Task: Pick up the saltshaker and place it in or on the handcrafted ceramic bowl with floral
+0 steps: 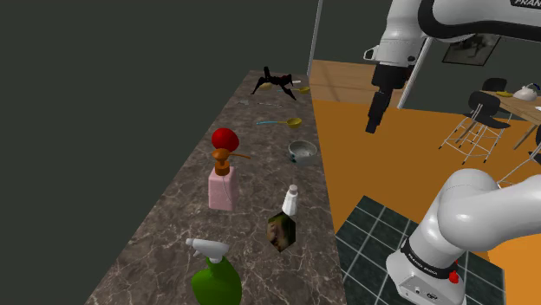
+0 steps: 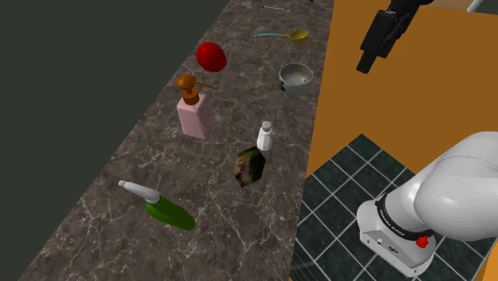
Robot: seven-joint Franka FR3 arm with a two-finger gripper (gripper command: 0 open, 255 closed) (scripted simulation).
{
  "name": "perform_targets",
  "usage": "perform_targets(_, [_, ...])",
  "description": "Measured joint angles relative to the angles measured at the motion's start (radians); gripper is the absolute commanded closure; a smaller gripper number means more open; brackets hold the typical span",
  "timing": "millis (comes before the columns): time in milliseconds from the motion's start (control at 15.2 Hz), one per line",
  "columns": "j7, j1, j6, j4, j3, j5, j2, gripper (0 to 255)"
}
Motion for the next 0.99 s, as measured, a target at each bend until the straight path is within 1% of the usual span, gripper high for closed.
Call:
perform_targets(132, [0.004, 0.002, 0.016, -0.012, 0.006, 0.004, 0.003, 0])
perform_targets(330, [0.031, 0.013, 0.096, -0.061, 0.041, 0.025, 0.022, 0])
perform_targets(660, [0.084, 0.04, 0.291, -0.149, 0.118, 0.07, 0.104, 0])
perform_targets(990, [0.127, 0.059, 0.463, -0.186, 0.181, 0.097, 0.215, 0])
